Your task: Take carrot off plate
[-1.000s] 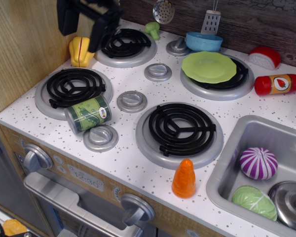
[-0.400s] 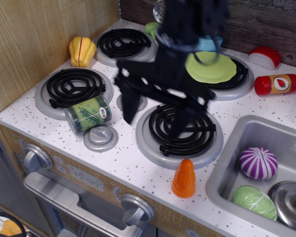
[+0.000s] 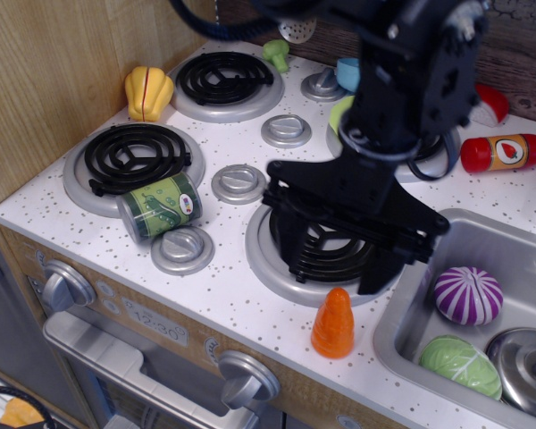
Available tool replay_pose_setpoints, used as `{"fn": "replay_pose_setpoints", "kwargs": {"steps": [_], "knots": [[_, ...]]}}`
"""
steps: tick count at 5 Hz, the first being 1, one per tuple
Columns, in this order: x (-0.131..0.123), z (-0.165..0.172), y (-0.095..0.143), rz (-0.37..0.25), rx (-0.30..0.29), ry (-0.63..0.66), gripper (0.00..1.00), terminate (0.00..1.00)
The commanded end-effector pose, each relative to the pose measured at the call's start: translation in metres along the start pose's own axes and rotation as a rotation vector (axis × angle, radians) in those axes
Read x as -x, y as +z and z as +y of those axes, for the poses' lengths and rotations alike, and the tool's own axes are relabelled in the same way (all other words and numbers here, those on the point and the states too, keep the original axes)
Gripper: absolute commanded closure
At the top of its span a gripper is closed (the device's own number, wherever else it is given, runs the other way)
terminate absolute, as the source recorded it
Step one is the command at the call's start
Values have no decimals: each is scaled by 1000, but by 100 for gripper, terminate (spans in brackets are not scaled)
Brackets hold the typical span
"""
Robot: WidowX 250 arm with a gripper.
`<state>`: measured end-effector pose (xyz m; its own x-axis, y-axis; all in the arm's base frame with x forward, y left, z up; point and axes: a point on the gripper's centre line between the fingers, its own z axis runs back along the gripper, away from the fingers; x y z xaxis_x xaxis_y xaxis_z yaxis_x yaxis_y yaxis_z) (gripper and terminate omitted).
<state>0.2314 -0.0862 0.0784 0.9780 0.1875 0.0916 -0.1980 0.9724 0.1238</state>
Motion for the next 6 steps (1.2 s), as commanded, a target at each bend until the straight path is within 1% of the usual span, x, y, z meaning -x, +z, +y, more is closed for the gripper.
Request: {"fn": "replay_pose_setpoints", "kwargs": {"steps": [1,3,4,5,6], "knots": [[0,-20,-3,-73,16,14,0,0],[-3,-17,-35,-46,31,16,0,0],[0,-8,-44,-53,13,8,0,0],[1,-5,-54,-55,40,10,0,0],[2,-4,-57,-47,56,18,100,0]]}}
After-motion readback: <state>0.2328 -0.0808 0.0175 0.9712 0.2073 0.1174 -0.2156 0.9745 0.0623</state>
